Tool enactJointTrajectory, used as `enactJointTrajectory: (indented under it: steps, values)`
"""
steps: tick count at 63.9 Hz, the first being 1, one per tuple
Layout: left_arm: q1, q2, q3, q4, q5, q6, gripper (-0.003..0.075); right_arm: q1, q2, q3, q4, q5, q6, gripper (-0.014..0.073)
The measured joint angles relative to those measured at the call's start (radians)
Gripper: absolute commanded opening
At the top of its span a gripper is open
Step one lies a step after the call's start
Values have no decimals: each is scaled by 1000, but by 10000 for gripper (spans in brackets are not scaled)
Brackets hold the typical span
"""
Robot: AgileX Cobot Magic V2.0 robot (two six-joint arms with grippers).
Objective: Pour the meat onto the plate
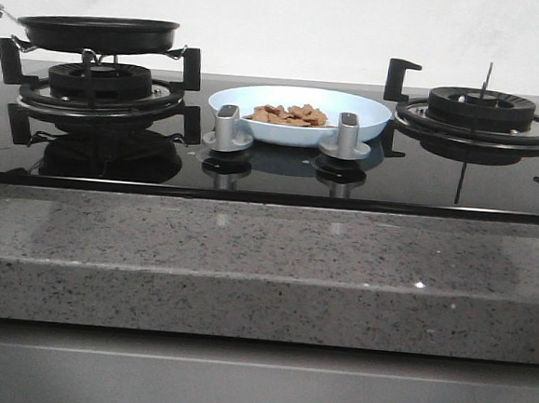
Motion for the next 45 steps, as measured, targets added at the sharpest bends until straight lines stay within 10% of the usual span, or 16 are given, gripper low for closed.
enactJointTrajectory:
  steps: [45]
  values:
    - [0,-231,157,38,-20,0,-20,0,0,2,0,-2,0,-60]
